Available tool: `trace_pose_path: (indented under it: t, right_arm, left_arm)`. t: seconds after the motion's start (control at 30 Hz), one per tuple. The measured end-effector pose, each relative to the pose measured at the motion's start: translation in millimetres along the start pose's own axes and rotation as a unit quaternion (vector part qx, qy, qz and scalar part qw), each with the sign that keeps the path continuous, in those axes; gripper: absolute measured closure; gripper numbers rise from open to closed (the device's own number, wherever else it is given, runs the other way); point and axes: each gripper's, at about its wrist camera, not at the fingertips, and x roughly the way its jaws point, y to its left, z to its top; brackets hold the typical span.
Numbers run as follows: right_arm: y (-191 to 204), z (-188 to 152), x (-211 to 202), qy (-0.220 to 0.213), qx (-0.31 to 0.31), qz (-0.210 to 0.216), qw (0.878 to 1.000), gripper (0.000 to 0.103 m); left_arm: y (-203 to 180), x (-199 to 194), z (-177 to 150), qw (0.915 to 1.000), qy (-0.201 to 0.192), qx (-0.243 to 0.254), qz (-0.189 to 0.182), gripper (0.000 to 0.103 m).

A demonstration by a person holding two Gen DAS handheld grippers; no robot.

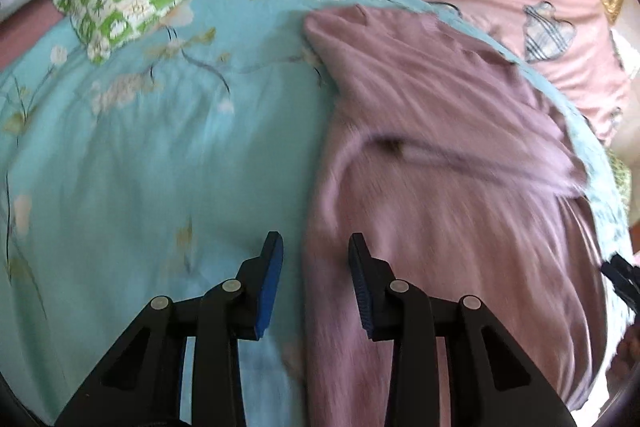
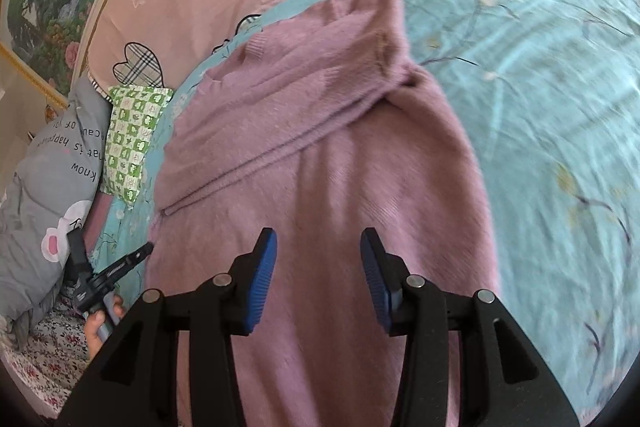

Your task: Fold small clothes

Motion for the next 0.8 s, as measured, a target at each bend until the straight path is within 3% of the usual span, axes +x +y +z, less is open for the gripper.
trace_pose_path:
  t: [0.17, 0.23, 0.6, 0.8]
  right_arm:
    - [-10.2, -17.6, -22.0, -0.012, 0.000, -0.010, 1.000, 0.055]
    - [-12.9, -24.0, -28.9, -0.015, 0.001, -0.011, 1.000, 0.053]
    - [-25.4, -63.0, -55.0, -0.032, 0.010, -0.011, 0.999, 0.050]
    - [-25.3, -81.0, -69.4, -0.040, 0.002, -0.012, 0.999, 0.048]
  left_arm:
    - [-2.7, -26.8, -43.3, 0.9997, 0.014, 0.013, -0.012, 0.059]
    - [-1.3, -36.5, -58.0, 0.9996, 0.018, 0.012, -0.020, 0.051]
    - [-9.9, -66.7, -123.7, 0.9977, 0.027, 0.046, -0.041, 0.051]
    - [-8.2, -74.9, -147.3, 0.9945, 0.033, 0.023, -0.096, 0.051]
